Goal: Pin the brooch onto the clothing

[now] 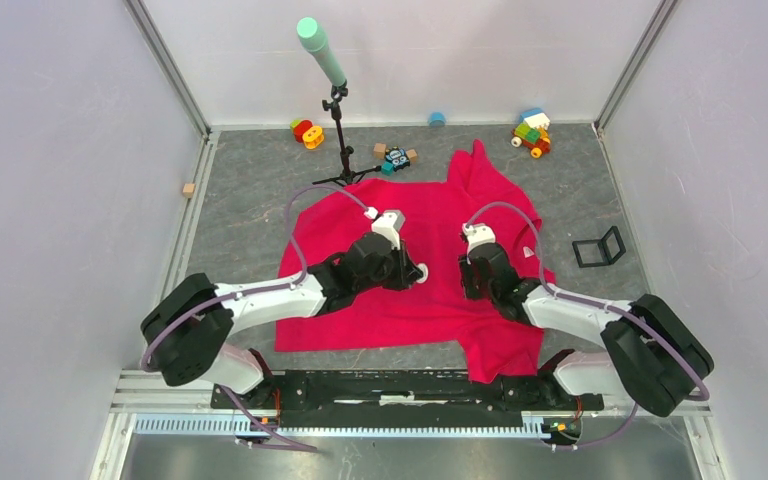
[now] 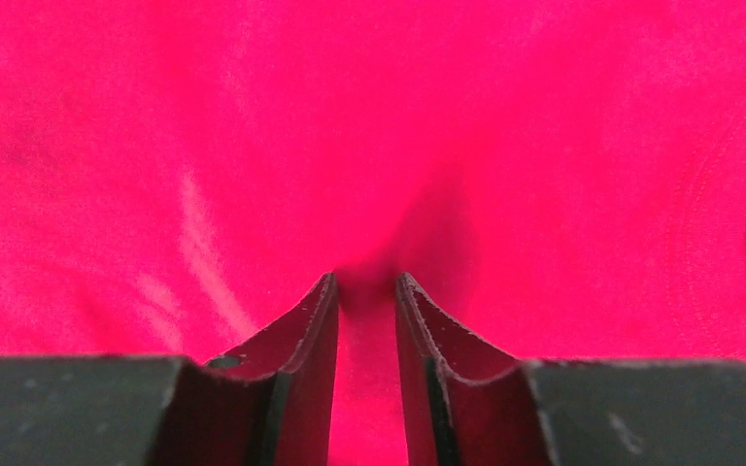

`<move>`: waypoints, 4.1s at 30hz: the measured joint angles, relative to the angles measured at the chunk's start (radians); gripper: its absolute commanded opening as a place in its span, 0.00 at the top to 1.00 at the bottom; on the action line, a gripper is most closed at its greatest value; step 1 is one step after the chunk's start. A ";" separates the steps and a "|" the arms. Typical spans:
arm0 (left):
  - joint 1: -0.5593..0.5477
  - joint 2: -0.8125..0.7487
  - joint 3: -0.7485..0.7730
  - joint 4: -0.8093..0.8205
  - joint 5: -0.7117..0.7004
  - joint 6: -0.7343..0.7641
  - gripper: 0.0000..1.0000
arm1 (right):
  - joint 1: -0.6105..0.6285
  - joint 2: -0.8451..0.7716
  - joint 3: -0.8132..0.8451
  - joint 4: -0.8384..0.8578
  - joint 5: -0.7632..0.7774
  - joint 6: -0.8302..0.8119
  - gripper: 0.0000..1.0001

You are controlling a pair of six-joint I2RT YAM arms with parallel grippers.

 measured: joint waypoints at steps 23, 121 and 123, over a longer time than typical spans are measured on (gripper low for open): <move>-0.088 0.241 0.178 -0.006 -0.116 0.006 0.98 | -0.002 -0.089 -0.111 0.118 -0.024 0.028 1.00; -0.115 0.390 0.109 0.225 -0.005 -0.060 0.98 | -0.006 -0.348 -0.396 0.378 -0.250 -0.063 0.51; -0.115 0.390 0.112 0.221 -0.008 -0.060 0.98 | -0.006 -0.326 -0.396 0.392 -0.256 -0.065 0.54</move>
